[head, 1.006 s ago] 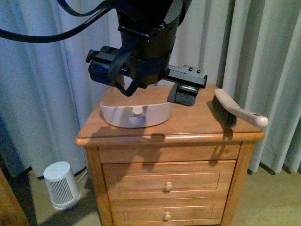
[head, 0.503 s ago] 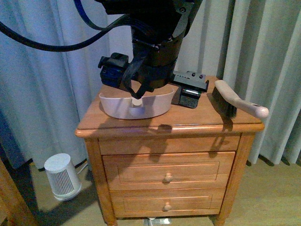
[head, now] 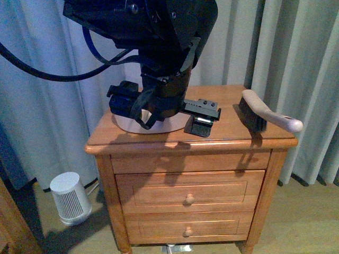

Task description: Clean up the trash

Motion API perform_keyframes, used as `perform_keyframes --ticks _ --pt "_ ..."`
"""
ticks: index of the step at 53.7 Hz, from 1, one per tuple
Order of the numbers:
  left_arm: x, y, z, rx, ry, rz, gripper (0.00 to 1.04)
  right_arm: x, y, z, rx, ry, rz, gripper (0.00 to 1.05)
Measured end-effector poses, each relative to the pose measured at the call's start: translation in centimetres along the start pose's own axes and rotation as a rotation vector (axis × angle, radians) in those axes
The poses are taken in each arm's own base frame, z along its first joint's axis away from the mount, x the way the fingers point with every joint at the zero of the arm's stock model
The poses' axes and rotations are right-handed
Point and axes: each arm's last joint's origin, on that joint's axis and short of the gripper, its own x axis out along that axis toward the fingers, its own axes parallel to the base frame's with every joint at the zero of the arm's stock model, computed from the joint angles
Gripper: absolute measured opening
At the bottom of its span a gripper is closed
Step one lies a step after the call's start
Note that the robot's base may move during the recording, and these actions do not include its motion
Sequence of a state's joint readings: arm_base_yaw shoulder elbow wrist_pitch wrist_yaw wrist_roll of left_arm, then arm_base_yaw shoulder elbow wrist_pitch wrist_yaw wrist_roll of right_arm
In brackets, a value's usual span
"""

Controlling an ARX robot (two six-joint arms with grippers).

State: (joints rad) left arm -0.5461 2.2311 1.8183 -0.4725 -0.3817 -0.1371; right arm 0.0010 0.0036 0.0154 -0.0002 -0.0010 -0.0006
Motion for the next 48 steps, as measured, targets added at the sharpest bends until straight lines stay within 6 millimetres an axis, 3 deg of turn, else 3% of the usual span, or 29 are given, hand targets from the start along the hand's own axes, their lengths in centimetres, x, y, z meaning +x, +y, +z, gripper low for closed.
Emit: perform_keyframes --ticks 9,32,48 --pt "0.2 0.2 0.0 -0.003 0.001 0.003 0.95 0.0 0.0 0.0 0.000 0.000 0.000 0.97" --pt "0.9 0.9 -0.5 -0.018 0.006 0.017 0.29 0.0 0.0 0.0 0.000 0.000 0.000 0.97" --pt "1.0 1.1 -1.0 -0.019 0.001 0.018 0.28 0.0 0.0 0.0 0.000 0.000 0.000 0.97"
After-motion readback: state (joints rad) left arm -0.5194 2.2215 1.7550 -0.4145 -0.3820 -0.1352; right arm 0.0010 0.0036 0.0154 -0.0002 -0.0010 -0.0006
